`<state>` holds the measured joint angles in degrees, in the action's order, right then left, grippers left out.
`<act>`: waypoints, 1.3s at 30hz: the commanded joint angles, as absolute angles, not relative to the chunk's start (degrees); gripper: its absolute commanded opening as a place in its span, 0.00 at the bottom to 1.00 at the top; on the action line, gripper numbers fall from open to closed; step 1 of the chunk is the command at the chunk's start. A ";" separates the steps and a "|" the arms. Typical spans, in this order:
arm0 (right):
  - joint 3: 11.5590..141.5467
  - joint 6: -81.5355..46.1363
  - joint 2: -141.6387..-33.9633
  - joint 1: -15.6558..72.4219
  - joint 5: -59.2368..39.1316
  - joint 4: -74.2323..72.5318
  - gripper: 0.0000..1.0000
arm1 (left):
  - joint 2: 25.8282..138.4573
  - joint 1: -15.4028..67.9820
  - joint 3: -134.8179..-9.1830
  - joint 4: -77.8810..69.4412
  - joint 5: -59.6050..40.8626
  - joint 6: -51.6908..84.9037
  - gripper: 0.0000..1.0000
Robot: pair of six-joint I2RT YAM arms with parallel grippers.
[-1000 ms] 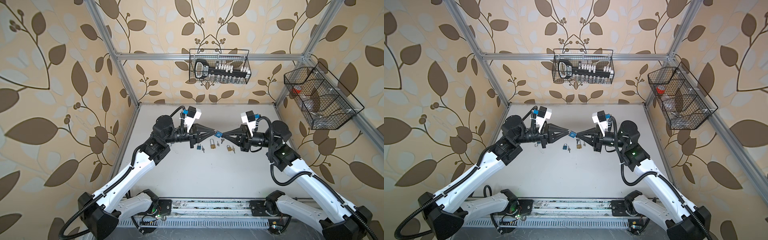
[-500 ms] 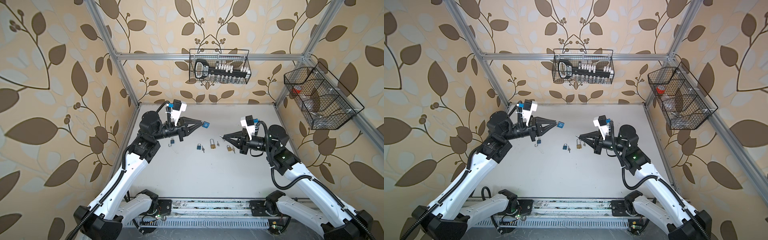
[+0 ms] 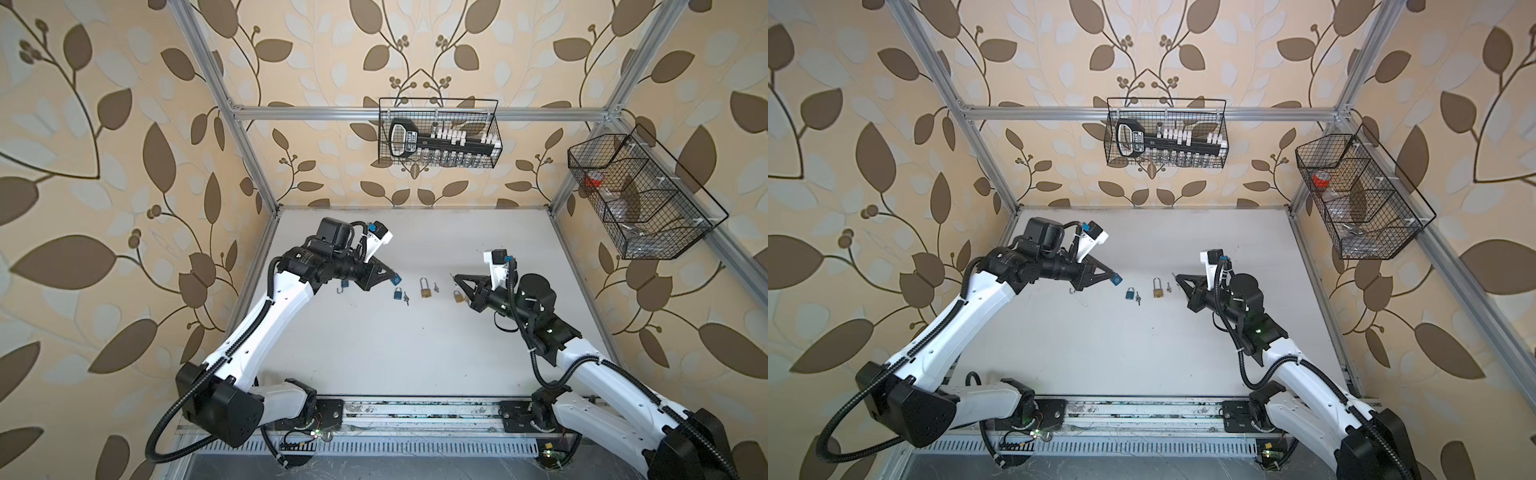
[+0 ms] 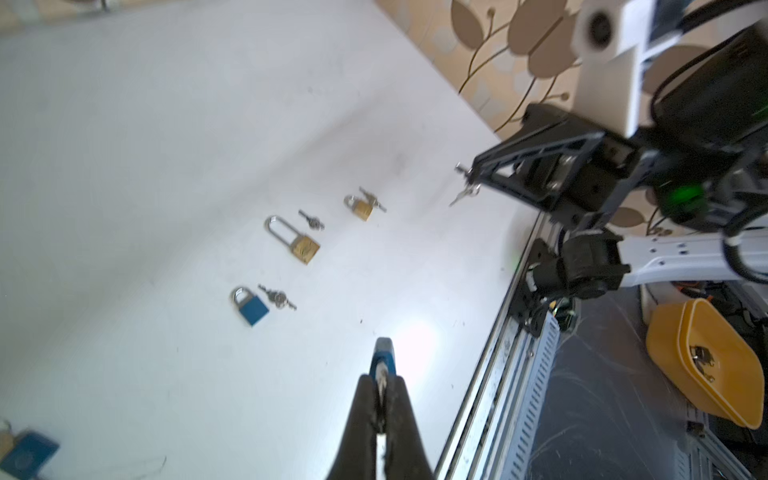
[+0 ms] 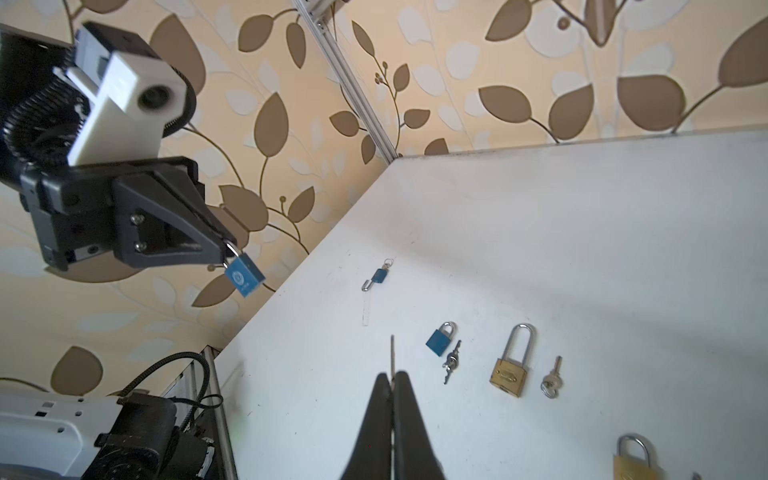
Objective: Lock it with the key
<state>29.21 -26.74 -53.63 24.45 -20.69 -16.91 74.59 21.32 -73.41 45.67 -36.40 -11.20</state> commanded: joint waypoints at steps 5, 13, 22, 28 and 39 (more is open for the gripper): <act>29.18 -25.69 -54.38 25.34 -21.53 -16.43 0.00 | 86.38 21.09 -77.14 63.46 -22.16 -28.36 0.00; 31.29 -22.50 -55.01 30.46 -23.44 -12.92 0.00 | 98.90 17.56 -81.90 65.14 -28.91 -35.07 0.00; 29.18 -22.01 -53.04 31.55 -24.95 -12.01 0.00 | 106.40 13.38 -84.63 63.37 -28.69 -36.23 0.00; 29.16 -21.22 -52.12 31.59 -24.79 -10.88 0.00 | 111.98 12.75 -86.55 62.76 -27.96 -36.57 0.00; 29.18 -21.15 -51.94 31.66 -26.01 -10.00 0.00 | 116.13 11.60 -89.03 61.53 -26.19 -37.10 0.05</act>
<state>29.26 -21.85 -52.82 31.40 -24.71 -10.90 115.26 12.27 -86.65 60.60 -26.33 -34.70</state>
